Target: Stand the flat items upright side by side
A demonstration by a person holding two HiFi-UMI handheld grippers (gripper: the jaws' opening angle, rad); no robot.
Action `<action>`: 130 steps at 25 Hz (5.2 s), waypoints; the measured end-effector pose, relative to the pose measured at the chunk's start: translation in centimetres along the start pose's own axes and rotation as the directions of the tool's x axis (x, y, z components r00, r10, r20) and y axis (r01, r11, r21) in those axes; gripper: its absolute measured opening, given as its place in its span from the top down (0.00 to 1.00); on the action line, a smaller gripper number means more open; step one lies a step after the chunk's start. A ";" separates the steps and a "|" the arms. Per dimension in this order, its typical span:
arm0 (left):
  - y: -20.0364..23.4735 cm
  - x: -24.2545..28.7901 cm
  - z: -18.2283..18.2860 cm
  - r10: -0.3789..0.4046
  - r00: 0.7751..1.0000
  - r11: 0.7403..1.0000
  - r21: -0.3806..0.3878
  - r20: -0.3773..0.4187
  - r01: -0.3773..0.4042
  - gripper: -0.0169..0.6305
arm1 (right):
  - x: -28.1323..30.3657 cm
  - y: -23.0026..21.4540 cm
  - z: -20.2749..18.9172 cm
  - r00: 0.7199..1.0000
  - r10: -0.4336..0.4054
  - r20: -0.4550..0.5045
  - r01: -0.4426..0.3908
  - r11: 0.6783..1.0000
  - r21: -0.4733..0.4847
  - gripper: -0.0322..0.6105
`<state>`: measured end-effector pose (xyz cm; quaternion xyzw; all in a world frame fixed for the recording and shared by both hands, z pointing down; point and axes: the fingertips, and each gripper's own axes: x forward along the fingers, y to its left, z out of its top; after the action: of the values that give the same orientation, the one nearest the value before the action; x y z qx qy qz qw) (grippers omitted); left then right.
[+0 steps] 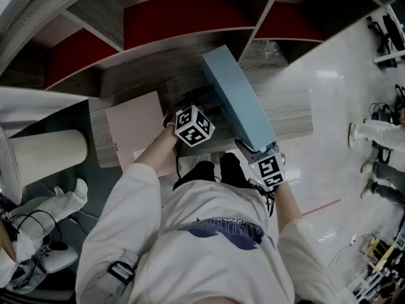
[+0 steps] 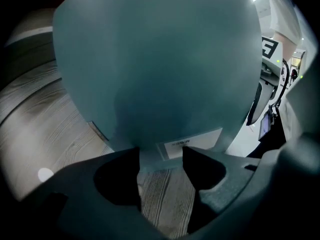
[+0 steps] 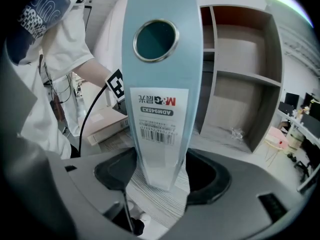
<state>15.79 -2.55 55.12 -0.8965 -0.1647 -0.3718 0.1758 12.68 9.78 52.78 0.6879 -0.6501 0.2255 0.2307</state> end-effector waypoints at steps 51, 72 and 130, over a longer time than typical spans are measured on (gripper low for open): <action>6.4 3.2 2.2 -0.036 0.999 0.980 0.193 -0.037 0.042 0.56 | 3.5 -2.2 4.1 0.999 -0.049 0.021 0.048 0.997 0.064 0.50; 10.3 5.3 3.9 -0.020 0.999 0.984 0.175 -0.039 0.027 0.56 | 5.7 -6.0 5.9 0.998 -0.038 0.045 0.034 0.996 0.078 0.50; 14.0 3.8 3.3 0.093 0.996 0.995 -0.034 -0.012 -0.093 0.56 | 5.9 -9.3 9.2 0.990 -0.028 0.139 0.016 0.996 0.091 0.46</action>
<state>26.24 -12.86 53.00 -0.9042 -0.1154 -0.3705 0.1784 22.33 -0.08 48.89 0.7188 -0.6463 0.2030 0.1562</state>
